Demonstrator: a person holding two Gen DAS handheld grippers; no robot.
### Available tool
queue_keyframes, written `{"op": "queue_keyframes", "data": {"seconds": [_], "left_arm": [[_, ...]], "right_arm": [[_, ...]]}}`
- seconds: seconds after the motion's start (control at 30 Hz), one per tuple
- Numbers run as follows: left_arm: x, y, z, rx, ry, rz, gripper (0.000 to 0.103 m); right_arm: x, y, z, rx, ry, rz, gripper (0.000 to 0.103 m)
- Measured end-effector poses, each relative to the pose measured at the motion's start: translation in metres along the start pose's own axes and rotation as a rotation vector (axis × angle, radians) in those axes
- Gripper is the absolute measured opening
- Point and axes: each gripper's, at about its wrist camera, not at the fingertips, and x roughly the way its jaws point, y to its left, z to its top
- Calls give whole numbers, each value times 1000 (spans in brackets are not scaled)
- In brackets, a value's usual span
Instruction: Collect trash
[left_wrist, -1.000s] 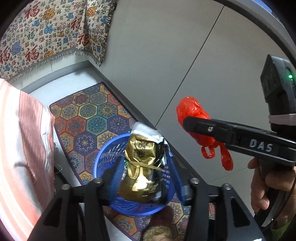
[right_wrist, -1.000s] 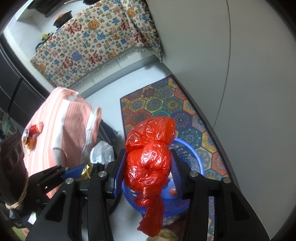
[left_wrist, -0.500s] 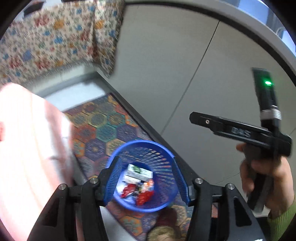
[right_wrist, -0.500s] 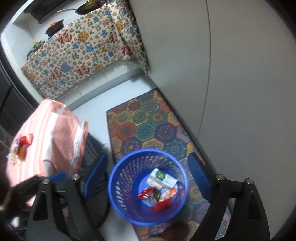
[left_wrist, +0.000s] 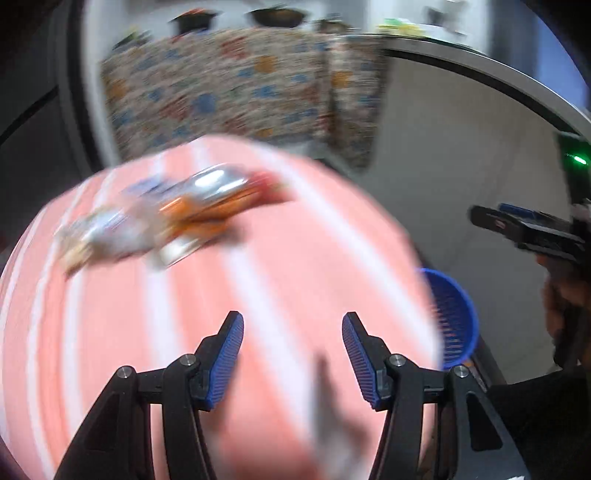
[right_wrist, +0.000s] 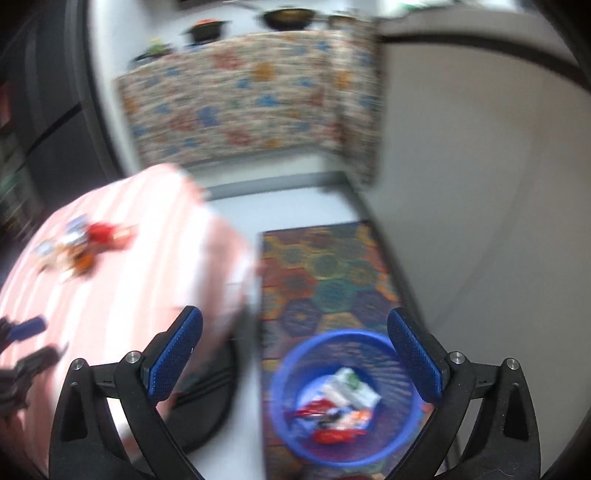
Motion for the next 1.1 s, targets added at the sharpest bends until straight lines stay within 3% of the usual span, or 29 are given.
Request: {"op": "queue_keyframes", "data": {"seconds": [0.13,0.2,0.4,0.57,0.83,1.1], "left_arm": [[-8,69,-15,-105,29,93,58],[-13,93,-22,-131,26,137,64],[-15,139,-33,-159,20,232,73],[-8,151,-40,-181,53,231,84],[1,154,-33,-168,66,222,90],[7,209,26,-195,-2,135,90]], "right_arm": [[14,84,-9,-106,29,134,101],[24,127,-19,-174,67,175,101],[48,204,-37,-282,127,200,103],[71,231,-37,-298,162,174,103],[77,242,-37,-302,155,191,103],[76,241,-38,-297,155,202,103]]}}
